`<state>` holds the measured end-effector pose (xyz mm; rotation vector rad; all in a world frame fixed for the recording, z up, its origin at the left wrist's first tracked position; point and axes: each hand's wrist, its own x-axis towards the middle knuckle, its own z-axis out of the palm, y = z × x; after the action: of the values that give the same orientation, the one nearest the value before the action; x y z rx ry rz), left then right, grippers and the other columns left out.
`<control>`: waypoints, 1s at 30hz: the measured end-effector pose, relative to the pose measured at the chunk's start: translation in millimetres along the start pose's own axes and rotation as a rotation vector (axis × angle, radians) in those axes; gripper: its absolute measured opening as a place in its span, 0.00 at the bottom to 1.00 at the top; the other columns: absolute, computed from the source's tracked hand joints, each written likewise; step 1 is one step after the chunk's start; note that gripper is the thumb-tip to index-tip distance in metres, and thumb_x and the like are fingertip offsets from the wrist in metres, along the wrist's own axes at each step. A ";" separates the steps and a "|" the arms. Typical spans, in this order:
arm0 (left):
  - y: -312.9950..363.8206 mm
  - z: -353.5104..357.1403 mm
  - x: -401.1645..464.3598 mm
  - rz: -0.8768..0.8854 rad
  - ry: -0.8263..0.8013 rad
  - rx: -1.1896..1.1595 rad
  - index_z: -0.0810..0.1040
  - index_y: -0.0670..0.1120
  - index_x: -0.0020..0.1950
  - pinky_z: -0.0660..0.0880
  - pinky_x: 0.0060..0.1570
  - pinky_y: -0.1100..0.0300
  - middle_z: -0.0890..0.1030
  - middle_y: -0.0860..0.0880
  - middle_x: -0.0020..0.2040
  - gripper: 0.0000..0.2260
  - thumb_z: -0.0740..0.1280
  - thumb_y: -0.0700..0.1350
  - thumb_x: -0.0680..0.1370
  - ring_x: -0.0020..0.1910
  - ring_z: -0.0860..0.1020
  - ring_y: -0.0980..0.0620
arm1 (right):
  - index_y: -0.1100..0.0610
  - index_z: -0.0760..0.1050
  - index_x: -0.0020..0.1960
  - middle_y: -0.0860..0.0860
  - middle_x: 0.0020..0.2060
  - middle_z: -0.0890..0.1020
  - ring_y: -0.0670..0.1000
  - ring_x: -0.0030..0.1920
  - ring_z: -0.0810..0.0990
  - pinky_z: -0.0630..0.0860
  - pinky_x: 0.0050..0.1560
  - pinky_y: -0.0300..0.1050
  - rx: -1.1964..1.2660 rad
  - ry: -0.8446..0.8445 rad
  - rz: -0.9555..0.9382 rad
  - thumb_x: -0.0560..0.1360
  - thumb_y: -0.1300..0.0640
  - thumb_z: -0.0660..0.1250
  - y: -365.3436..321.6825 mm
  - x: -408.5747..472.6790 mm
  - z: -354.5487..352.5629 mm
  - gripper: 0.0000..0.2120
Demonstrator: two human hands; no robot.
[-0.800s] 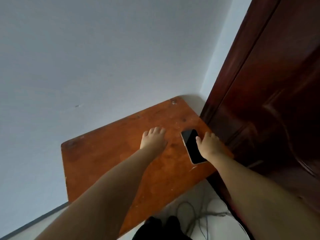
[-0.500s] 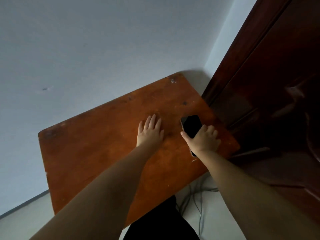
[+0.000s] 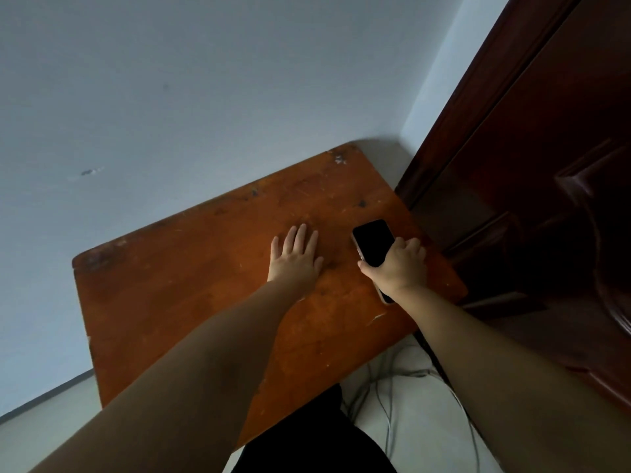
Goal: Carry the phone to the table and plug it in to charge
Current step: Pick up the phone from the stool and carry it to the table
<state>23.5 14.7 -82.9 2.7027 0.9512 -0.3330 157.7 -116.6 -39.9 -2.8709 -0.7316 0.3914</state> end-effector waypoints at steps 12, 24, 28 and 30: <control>-25.5 -112.3 -29.7 -0.157 0.330 -0.084 0.56 0.47 0.73 0.63 0.67 0.46 0.65 0.44 0.73 0.22 0.53 0.51 0.80 0.71 0.63 0.43 | 0.63 0.66 0.61 0.58 0.55 0.70 0.57 0.55 0.71 0.73 0.43 0.48 0.055 0.172 -0.469 0.65 0.37 0.70 -68.1 19.0 -87.3 0.36; -123.2 -131.1 -177.2 -0.498 0.449 -0.090 0.59 0.46 0.71 0.65 0.63 0.48 0.67 0.44 0.70 0.20 0.54 0.46 0.79 0.68 0.64 0.44 | 0.62 0.66 0.60 0.58 0.55 0.69 0.57 0.53 0.72 0.77 0.41 0.50 -0.027 0.180 -0.890 0.65 0.37 0.69 -194.3 -75.8 -78.0 0.36; -163.4 -121.5 -256.4 -0.623 0.500 -0.112 0.60 0.46 0.70 0.65 0.63 0.48 0.67 0.45 0.70 0.19 0.51 0.50 0.80 0.69 0.64 0.45 | 0.62 0.66 0.59 0.58 0.54 0.69 0.57 0.52 0.72 0.74 0.39 0.50 -0.016 0.163 -1.028 0.65 0.36 0.69 -242.0 -138.7 -63.1 0.36; -182.0 -113.4 -300.9 -0.676 0.516 -0.088 0.59 0.46 0.71 0.65 0.63 0.48 0.66 0.44 0.71 0.20 0.51 0.51 0.81 0.69 0.63 0.45 | 0.63 0.66 0.58 0.58 0.54 0.69 0.58 0.53 0.72 0.73 0.40 0.50 0.001 0.128 -1.084 0.64 0.37 0.70 -262.3 -174.4 -53.6 0.36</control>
<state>-306.5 13.2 83.3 2.3381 1.9613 0.3074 -92.0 21.9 103.5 -2.0157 -2.0065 0.0404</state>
